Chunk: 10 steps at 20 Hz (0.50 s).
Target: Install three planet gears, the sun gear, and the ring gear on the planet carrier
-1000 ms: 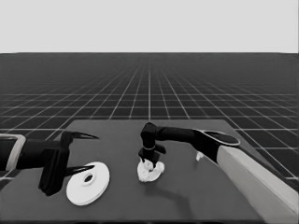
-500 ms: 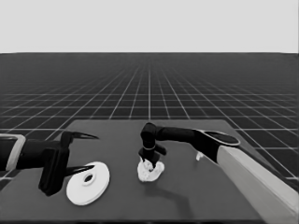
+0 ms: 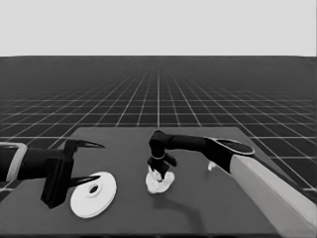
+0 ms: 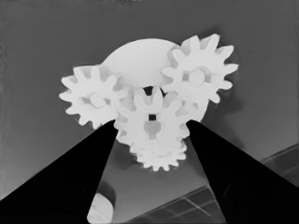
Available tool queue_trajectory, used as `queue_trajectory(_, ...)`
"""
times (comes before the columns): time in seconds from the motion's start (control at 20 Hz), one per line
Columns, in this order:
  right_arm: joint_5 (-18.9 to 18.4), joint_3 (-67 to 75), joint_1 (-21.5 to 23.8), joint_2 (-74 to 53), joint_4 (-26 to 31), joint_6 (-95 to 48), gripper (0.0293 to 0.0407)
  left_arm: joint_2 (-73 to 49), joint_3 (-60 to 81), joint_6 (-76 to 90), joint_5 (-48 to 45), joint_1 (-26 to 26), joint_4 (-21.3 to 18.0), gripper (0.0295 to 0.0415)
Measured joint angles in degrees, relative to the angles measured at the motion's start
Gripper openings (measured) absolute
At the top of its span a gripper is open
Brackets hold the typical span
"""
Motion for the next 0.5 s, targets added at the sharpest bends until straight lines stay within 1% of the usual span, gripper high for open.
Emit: queue_trajectory(0.5, 0.00, 0.00, 0.00, 0.00, 0.00, 6.00, 0.0309, 0.00, 0.00, 0.00, 0.00, 0.00, 0.00, 0.0385)
